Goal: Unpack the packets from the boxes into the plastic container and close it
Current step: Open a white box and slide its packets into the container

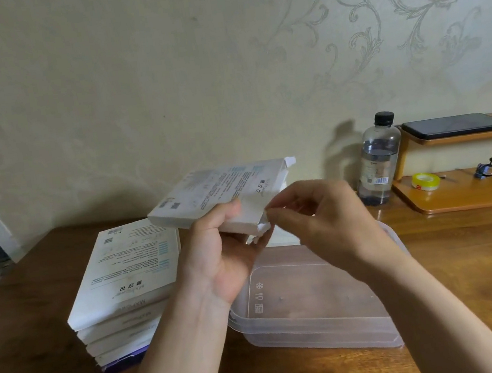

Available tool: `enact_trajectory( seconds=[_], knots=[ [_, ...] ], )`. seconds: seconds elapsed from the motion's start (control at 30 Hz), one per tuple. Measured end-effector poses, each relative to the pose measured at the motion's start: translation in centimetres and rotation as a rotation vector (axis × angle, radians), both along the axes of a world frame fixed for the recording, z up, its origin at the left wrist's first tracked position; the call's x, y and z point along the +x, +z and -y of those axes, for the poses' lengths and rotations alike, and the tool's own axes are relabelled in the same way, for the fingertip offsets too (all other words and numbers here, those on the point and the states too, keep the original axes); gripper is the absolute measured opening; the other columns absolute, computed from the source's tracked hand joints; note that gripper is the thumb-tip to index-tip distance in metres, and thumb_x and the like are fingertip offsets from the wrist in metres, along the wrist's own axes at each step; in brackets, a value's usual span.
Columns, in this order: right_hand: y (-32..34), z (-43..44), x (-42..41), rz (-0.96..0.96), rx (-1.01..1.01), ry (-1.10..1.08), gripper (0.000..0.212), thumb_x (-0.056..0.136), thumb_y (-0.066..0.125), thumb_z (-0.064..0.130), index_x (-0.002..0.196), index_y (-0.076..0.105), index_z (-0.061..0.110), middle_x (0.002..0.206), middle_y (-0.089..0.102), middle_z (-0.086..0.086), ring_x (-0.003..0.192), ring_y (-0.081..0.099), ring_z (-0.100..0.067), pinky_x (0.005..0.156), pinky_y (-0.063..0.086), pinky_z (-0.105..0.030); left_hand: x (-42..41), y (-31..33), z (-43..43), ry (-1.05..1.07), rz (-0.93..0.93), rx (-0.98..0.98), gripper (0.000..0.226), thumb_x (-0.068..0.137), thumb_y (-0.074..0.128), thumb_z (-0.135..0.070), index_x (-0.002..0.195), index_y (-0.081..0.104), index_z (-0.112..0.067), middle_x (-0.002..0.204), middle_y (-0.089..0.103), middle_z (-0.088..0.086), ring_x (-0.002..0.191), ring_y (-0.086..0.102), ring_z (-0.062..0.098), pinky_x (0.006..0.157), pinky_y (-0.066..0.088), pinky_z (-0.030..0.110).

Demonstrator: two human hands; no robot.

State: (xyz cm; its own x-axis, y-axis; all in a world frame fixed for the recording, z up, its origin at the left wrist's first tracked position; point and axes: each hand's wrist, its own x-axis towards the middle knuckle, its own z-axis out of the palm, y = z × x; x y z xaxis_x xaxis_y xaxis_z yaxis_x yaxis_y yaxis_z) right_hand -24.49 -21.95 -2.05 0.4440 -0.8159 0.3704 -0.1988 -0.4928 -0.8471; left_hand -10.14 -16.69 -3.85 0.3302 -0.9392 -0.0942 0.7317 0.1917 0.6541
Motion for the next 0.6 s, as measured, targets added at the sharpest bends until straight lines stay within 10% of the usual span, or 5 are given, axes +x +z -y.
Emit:
enact_trajectory(
  seconds=[0.17,0.4,0.6],
  knots=[
    [0.4,-0.7,0.1,0.065,0.186,0.182,0.004,0.083,0.078,0.015,0.079,0.077,0.016,0.069,0.070,-0.003,0.058,0.053,-0.010,0.058,0.049,-0.031,0.3,-0.1,0.2,0.041,-0.001,-0.075,0.061,0.078,0.058,-0.003,0.138,0.058,-0.013,0.129,0.069,0.018,0.117,0.067,0.034,0.090,0.051,0.044],
    [-0.1,-1.6,0.9,0.017,0.034,0.073,0.014,0.080,0.081,0.015,0.071,0.071,0.017,0.058,0.065,0.005,0.050,0.050,-0.002,0.051,0.042,-0.016,-0.2,-0.1,0.5,0.139,-0.024,-0.071,0.073,0.067,0.068,-0.007,0.139,0.059,-0.014,0.128,0.070,0.015,0.108,0.070,0.031,0.076,0.060,0.040],
    [0.4,-1.3,0.4,-0.088,-0.142,-0.012,0.011,0.081,0.078,0.018,0.075,0.069,0.024,0.063,0.061,0.011,0.060,0.055,-0.008,0.057,0.044,-0.014,0.0,0.0,0.3,0.137,-0.085,-0.113,0.034,0.093,0.063,-0.024,0.127,0.065,-0.018,0.107,0.076,0.011,0.097,0.068,0.028,0.093,0.052,0.050]
  ],
)
